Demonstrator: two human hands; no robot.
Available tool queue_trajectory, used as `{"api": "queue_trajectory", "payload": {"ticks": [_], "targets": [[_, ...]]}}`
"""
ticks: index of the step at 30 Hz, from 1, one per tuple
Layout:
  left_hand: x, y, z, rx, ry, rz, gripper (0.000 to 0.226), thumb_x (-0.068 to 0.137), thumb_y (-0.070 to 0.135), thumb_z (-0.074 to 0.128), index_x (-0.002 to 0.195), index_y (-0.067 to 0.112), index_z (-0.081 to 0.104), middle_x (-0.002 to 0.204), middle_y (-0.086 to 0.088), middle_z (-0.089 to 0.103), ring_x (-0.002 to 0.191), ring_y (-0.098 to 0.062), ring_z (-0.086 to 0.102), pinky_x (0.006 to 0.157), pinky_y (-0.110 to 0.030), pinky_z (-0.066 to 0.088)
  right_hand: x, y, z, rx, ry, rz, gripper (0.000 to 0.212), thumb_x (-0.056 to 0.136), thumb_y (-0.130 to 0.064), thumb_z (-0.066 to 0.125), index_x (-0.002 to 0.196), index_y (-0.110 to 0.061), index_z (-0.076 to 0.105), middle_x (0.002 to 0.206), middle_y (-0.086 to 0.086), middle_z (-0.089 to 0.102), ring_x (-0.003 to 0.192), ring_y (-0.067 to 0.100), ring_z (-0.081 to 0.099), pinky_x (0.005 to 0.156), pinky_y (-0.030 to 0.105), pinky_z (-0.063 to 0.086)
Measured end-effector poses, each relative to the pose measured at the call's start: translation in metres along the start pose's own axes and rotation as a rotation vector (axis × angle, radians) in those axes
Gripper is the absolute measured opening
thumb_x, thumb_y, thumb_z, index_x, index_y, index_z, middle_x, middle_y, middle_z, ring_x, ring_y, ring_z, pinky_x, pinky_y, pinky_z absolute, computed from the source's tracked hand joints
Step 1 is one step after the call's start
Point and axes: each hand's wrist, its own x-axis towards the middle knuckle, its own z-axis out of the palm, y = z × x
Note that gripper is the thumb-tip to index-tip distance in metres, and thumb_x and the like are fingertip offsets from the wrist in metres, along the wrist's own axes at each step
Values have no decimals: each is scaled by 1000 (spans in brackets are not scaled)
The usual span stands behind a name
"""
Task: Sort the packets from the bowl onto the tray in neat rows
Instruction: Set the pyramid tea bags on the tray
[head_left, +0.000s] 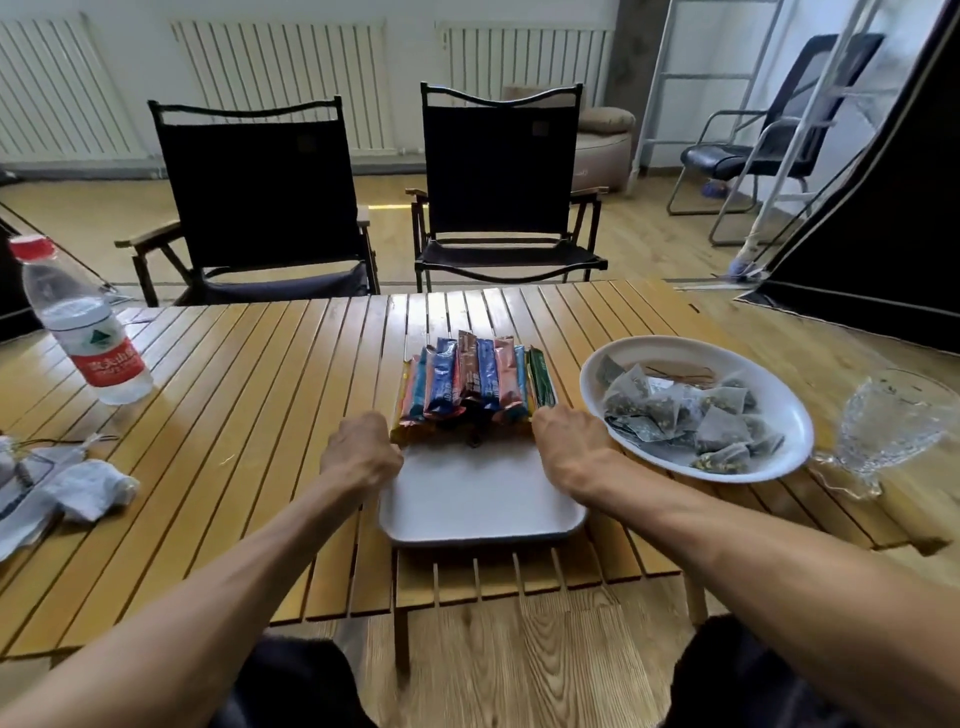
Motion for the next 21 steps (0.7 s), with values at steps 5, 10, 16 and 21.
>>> {"api": "queue_trajectory", "payload": {"ticks": [5,10,16,21], "targets": [[0,8,-3,116,-34,64,16,89,28,59,93,14,55,84,-3,58,74,-19,57,68,-36,55,15,2,-6,-24,-13,-1,27,95,4,47,114,-7,62,105,8,66,94,25,65,72,34,49],[-19,59,-21,318,163,421,29,93,33,52,113,12,49,92,-4,53,67,-15,52,53,-27,47,-23,40,-45,121,166,-103,11,99,-28,44,102,-19,48,92,4,54,82,21,55,73,35,43],[-26,180,9,28,76,689,21,94,22,53,114,15,55,107,-5,56,87,-20,59,78,-37,54,-31,154,-50,95,13,314,28,87,-27,60,113,-16,58,98,6,61,86,28,59,70,34,44],[4,236,54,132,17,798,52,89,12,56,137,17,37,125,-12,47,97,-23,53,78,-34,54,-34,188,-18,233,-189,243,62,77,-27,75,132,-21,46,132,7,52,111,28,57,85,39,51]]}}
